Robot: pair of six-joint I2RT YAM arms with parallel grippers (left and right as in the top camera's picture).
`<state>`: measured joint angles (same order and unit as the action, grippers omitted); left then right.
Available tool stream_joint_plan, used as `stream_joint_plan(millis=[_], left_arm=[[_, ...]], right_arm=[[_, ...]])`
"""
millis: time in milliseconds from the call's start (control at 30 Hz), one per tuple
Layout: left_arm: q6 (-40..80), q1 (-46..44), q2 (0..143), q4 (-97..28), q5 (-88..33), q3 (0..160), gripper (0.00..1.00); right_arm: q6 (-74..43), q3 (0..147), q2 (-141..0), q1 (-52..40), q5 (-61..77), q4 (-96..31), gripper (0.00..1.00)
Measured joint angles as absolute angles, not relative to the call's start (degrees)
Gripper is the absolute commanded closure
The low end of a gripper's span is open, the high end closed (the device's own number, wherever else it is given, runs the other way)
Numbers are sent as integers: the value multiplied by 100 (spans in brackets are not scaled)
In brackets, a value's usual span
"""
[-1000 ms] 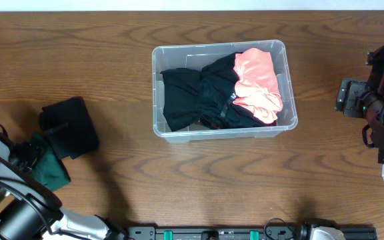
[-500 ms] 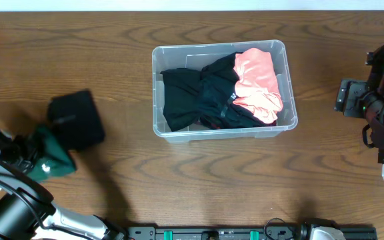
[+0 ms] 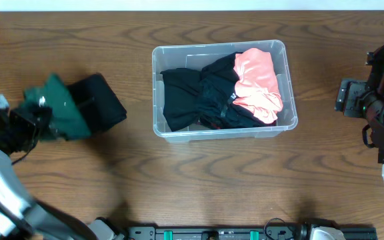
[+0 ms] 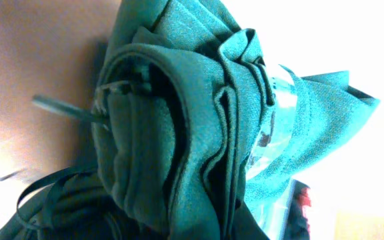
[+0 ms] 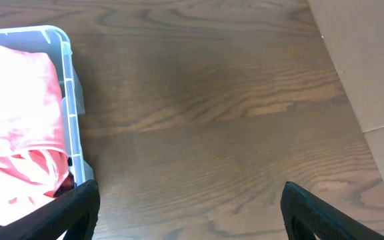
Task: Pack container
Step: 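Place the green garment into the bin beside the pink shirt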
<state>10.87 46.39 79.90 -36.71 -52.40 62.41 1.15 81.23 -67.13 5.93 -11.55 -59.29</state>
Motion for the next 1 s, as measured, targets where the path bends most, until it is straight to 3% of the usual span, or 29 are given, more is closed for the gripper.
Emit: stream_joint_plan(millis=[167,300,567,700,900,933,1000], left_arm=[[1903,3402,6816,-2683,-5391,6257,94],[2714,1691,6351,-1601,-4825,6261,94],[3500,-1439,7205,-355,-3116,6274,94],[3896,-2091,8307,196,-2786,6274,94],[4366,-2279,9625,325,-2589,6272,94],[4405,-2281,9754,331,-2596,6272,76],[4484,-2276,9878,349,-2646,6272,15]], right_arm=[[121,8123,-6713,593,-1155,-5924,15],[128,8123,-6713,593,-1153,-5922,15],[130,8123,-6713,593,-1092,-5931,15],[132,8121,-6713,593,-1050,-5931,15],[132,8121,-6713,593,-1024,-5933,15],[132,8121,-6713,593,-1022,-5933,15],[132,8121,-6713,593,-1015,-5933,15]])
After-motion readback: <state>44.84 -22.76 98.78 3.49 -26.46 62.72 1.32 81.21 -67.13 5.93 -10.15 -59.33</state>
